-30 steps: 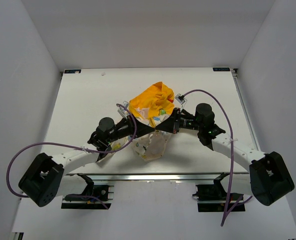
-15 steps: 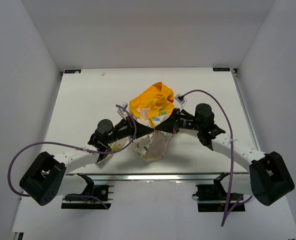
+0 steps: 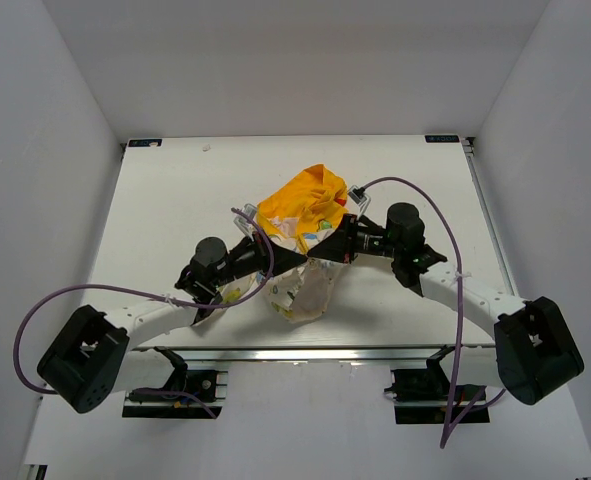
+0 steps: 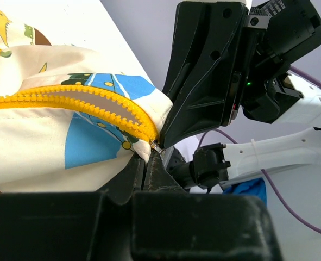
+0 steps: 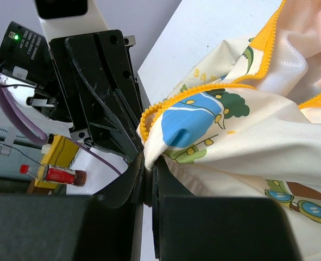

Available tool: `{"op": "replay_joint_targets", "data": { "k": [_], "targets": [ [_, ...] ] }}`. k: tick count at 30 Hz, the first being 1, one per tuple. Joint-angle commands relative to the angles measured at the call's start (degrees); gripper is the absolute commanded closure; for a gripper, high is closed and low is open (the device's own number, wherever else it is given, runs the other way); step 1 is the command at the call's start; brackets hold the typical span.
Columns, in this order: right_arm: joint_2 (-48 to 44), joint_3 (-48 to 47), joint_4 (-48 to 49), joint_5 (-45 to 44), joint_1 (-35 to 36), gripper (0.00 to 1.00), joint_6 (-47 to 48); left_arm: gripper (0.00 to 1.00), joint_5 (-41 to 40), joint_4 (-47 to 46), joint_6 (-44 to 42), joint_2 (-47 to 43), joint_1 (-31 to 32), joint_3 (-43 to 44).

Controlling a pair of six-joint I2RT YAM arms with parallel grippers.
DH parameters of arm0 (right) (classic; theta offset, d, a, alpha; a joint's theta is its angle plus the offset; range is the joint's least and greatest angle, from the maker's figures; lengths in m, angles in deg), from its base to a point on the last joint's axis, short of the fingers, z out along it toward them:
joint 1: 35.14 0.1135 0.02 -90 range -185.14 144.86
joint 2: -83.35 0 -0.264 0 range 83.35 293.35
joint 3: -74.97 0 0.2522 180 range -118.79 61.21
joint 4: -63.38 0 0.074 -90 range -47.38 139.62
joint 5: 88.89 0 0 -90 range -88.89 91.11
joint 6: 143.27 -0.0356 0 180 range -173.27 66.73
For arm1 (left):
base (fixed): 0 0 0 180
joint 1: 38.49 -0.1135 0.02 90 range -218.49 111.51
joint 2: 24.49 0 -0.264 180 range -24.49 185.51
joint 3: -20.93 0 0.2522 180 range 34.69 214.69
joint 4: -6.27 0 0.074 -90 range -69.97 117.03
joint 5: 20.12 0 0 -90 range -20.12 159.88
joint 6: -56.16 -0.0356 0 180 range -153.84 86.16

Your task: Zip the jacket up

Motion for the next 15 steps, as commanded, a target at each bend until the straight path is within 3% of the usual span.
{"op": "replay_joint_targets", "data": {
  "k": [1,15],
  "targets": [
    [-0.7,-5.9,8.6,-6.8,-0.2,1.00,-1.5,1.00,7.3,5.8,-2.4,-1.1,4.0,-0.4],
    [1.3,-7.2,5.8,-2.1,-2.8,1.00,-0.8,1.00,4.6,8.2,-1.8,-4.5,5.3,-1.2]
  ]
}}
